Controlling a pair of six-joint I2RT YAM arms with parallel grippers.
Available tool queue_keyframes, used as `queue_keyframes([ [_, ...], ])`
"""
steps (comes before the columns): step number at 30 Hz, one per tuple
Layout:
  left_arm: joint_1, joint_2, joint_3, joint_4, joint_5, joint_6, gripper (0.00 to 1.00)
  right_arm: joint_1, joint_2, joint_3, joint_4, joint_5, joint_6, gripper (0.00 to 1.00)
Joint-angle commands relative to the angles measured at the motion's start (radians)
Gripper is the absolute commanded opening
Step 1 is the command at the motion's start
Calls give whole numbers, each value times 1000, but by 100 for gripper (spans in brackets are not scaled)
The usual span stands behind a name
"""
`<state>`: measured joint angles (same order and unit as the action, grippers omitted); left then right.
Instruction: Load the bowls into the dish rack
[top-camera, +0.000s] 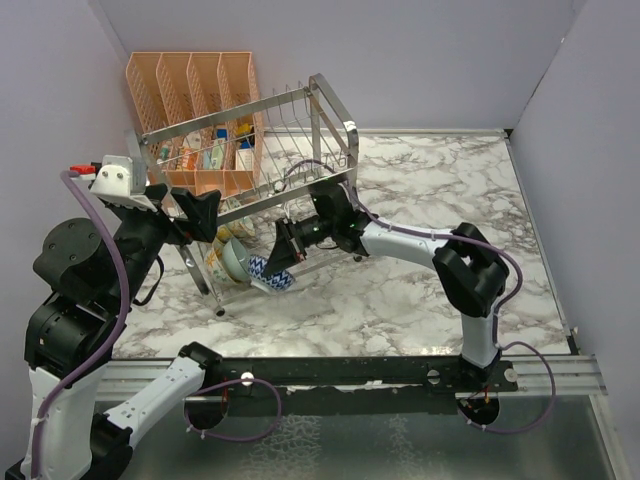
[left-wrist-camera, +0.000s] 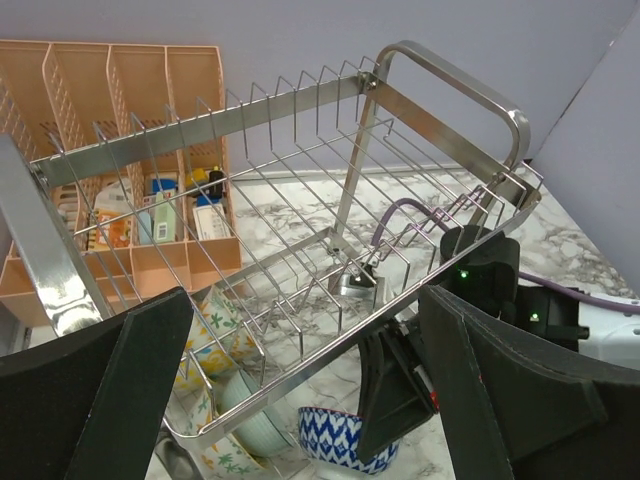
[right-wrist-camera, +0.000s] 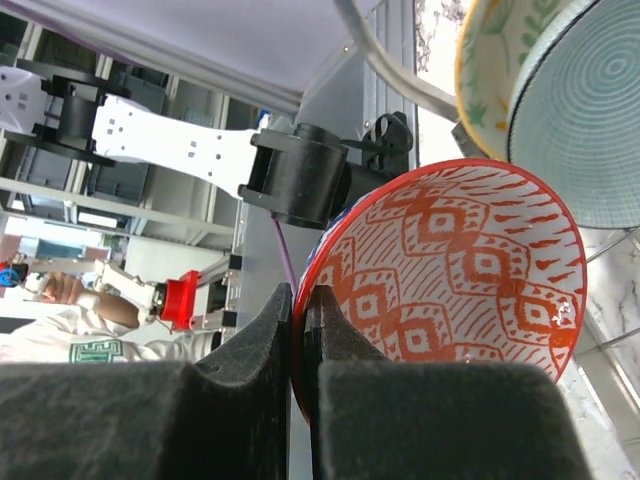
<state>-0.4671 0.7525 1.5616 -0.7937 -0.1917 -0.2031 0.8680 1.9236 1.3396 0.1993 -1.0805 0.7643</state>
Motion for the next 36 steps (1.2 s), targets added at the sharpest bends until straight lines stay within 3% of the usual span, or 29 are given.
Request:
queue_keyframes([
  [1, -4, -4, 8, -4, -20, 17, 99, -23, 58, 67, 129, -62, 51, 1],
  [5, -4, -1, 15, -7, -23, 20, 99, -43, 89, 86, 201, -60, 79, 1],
  [16, -4, -4, -3, -7, -35, 34, 99, -82, 190, 4, 647, 21, 345, 1],
  [29, -4, -20, -32, -13, -51, 50, 99, -90, 290, -9, 837, 188, 488, 1],
  [36, -4, -24, -21, -18, -55, 54, 99, -90, 329, -16, 842, 243, 531, 1],
])
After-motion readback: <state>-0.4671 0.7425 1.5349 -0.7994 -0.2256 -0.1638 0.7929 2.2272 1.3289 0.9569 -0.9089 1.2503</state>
